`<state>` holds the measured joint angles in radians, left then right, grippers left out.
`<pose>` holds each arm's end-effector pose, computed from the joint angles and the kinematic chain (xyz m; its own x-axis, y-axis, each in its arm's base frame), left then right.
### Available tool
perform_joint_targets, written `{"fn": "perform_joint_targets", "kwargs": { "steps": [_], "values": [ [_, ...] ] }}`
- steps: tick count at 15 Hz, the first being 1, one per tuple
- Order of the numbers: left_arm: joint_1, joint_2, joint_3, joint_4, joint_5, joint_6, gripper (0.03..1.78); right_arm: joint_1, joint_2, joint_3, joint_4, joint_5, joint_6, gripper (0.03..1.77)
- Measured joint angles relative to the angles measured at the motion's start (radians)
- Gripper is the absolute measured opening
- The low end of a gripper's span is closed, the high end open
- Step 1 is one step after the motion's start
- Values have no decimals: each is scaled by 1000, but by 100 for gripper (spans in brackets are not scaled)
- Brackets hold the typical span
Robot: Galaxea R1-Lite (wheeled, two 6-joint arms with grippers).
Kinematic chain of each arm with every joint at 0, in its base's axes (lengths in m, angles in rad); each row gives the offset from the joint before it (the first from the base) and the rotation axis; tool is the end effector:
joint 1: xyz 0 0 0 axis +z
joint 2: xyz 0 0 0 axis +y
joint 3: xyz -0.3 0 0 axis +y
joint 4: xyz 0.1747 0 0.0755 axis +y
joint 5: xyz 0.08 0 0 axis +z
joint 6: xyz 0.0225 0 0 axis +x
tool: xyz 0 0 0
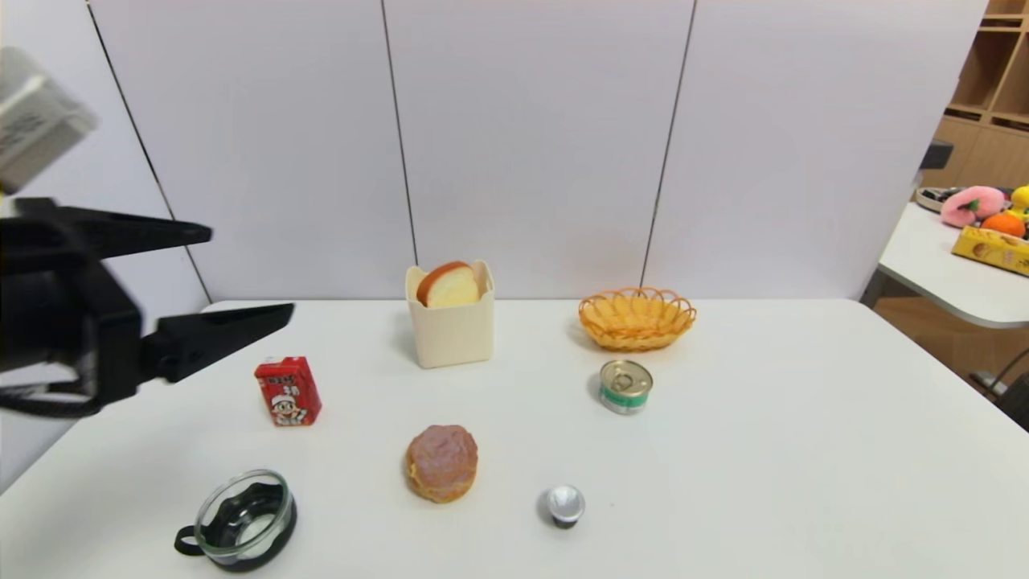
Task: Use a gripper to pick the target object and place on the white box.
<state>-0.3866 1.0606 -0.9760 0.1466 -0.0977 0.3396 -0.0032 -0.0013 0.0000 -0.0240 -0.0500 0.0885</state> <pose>0.1229 -0.0524 0.2988 0.8605 -0.4556 -0.2281 0.5074 0.8066 0.3032 -0.0230 -0.0011 0.0779 0.9983 -0.0532 0.0253 0.0507 0.9947 0.0896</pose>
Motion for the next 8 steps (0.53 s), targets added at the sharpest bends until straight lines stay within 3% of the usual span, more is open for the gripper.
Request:
{"fn": "perform_joint_targets", "kwargs": {
  "steps": [4, 8],
  "values": [
    [93, -385, 356, -162, 3, -7, 167, 0, 0, 0, 0, 0, 0, 171],
    [180, -665, 599, -294, 0, -35, 167, 0, 0, 0, 0, 0, 1, 171]
  ]
}}
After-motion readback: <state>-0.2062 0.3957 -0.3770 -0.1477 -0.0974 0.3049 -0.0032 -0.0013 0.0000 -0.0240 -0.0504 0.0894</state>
